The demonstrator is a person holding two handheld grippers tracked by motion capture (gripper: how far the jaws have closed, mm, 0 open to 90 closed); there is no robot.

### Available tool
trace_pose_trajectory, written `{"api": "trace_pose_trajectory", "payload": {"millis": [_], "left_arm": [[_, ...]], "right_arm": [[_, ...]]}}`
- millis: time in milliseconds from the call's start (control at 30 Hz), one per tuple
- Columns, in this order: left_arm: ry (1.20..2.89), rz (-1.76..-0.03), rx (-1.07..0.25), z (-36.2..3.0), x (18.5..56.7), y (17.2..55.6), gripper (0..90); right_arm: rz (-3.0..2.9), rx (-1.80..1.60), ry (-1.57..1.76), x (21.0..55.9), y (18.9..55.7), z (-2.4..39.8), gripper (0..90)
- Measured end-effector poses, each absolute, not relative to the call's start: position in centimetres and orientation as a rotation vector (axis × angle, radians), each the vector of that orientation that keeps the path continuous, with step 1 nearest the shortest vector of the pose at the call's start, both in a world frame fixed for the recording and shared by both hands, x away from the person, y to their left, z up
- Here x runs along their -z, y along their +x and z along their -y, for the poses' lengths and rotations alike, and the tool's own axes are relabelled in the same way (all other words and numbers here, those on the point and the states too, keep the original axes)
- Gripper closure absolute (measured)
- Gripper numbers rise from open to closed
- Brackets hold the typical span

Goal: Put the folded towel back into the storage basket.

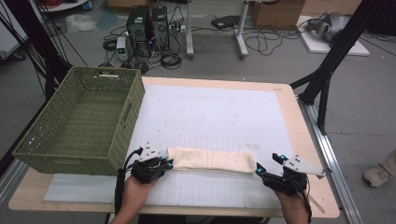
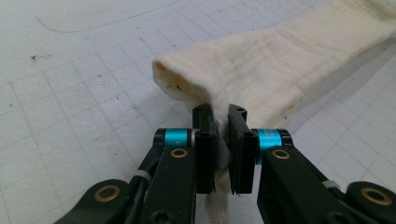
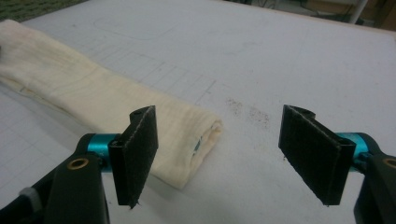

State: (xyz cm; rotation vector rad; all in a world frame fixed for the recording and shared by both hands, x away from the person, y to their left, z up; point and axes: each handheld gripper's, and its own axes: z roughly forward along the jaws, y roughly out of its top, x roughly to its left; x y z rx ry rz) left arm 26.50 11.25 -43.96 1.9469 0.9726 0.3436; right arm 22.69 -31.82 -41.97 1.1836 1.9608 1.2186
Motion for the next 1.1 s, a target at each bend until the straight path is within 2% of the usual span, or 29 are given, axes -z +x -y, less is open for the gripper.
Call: {"api": "trace_pose_trajectory", "payload": {"millis": [67, 100, 133, 167, 633, 733, 767, 833, 1000, 1100], "left_arm": [[1.935, -0.968, -0.340, -11.3, 43.9, 26.5, 82.4], [1.928, -0.965, -0.339, -11.4, 43.8, 26.4, 82.3], [1.921, -0.960, -0.332, -11.4, 43.8, 26.4, 82.4], [1.915, -0.960, -0.336, -11.4, 43.8, 26.4, 82.3], [1.925, -0.953, -0.342, -11.5, 43.7, 26.3, 82.4], [1.925, -0.953, -0.341, -11.5, 43.6, 26.3, 82.5], [1.927, -0.953, -0.343, -11.5, 43.6, 26.3, 82.5], [1.935, -0.945, -0.346, -11.5, 43.6, 26.3, 82.5], [1.947, -0.945, -0.344, -11.7, 43.7, 26.3, 82.5], [1.950, -0.940, -0.354, -11.7, 43.5, 26.3, 82.5]], "right_arm": [[-1.969, -1.218, 1.206, 42.2, 23.0, 31.7, 29.7], [-1.997, -1.202, 1.213, 42.5, 23.2, 31.4, 35.3], [-2.006, -1.200, 1.211, 42.7, 23.3, 31.3, 35.3], [-2.012, -1.203, 1.218, 42.9, 23.3, 31.2, 39.7], [-2.175, -1.066, 1.298, 45.1, 25.0, 29.2, 50.2], [-2.199, -1.095, 1.325, 45.1, 25.0, 29.3, 60.9], [-2.199, -1.095, 1.325, 45.1, 25.0, 29.3, 60.9], [-2.236, -1.129, 1.326, 45.0, 25.0, 29.4, 72.7], [-2.263, -1.164, 1.317, 45.1, 25.1, 29.5, 79.9], [-2.262, -1.154, 1.299, 45.0, 24.9, 29.4, 80.7]]}}
